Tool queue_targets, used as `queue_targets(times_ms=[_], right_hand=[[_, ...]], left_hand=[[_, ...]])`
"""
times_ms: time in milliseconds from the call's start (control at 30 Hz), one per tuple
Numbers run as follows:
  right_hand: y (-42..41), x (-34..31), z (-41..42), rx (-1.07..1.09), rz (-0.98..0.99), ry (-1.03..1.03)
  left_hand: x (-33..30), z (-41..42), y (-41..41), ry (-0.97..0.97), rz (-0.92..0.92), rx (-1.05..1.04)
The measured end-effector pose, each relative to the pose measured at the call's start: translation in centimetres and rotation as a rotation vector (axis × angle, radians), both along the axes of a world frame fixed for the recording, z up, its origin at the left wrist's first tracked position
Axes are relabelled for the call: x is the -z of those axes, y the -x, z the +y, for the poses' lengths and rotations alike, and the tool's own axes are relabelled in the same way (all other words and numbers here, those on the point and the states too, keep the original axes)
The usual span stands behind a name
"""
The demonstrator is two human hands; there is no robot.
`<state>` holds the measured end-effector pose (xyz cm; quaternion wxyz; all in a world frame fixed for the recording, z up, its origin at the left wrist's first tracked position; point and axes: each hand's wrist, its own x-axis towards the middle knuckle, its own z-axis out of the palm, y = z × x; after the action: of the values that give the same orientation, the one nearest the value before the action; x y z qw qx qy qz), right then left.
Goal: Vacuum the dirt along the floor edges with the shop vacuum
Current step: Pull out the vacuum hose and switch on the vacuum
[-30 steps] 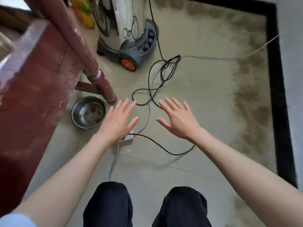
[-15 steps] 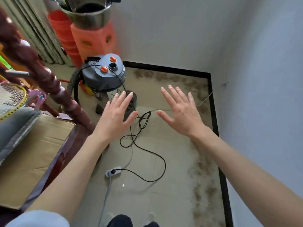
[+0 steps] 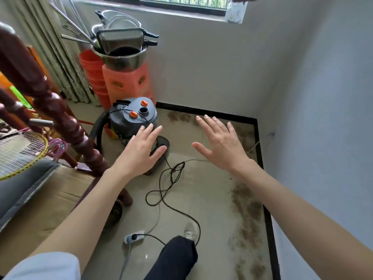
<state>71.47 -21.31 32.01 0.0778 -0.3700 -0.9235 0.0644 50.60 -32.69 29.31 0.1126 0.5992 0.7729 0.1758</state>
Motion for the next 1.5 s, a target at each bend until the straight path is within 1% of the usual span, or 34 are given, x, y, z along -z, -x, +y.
queue_targets(times_ms=[167,367,500,633,767,933,1033,1133,1267,1400,1500], right_hand=[[3.0,1.9,5.1,-0.023,-0.083,0.016],[10.6,2.7,16.2,-0.108,-0.151,0.011],[16.5,2.4,22.7,-0.163,-0.113,0.047],[20.7,3.1,27.1,-0.201,-0.088,0.098],[25.2,4.4,31.4,-0.249,-0.126,0.151],[32.6,6.5,36.5,-0.361,-0.134,0.199],[37.7,8.2,39.5,-0.453,-0.148,0.206],[42.6,9.6,42.1,-0.547,-0.189,0.213],[48.2,11.6,44.4,-0.613,-0.237,0.245],[53.6,14.3,45.5,-0.666,-0.326,0.268],[57.6,17.2,45.5,-0.681,-0.353,0.291]], left_hand=[[2.4,5.5,2.1,0.047,-0.026,-0.022],[4.9,15.2,8.0,0.068,-0.089,-0.119],[5.3,20.5,12.7,0.066,-0.121,-0.196],[5.7,24.1,16.1,0.072,-0.176,-0.247],[6.7,27.0,19.8,0.097,-0.222,-0.317],[8.2,30.1,24.9,0.166,-0.255,-0.428],[9.2,31.6,28.3,0.18,-0.258,-0.546],[10.6,32.8,31.3,0.191,-0.323,-0.664],[12.3,34.2,34.8,0.202,-0.436,-0.795],[14.3,34.8,39.4,0.193,-0.451,-0.878],[16.8,35.0,43.3,0.197,-0.485,-0.91]])
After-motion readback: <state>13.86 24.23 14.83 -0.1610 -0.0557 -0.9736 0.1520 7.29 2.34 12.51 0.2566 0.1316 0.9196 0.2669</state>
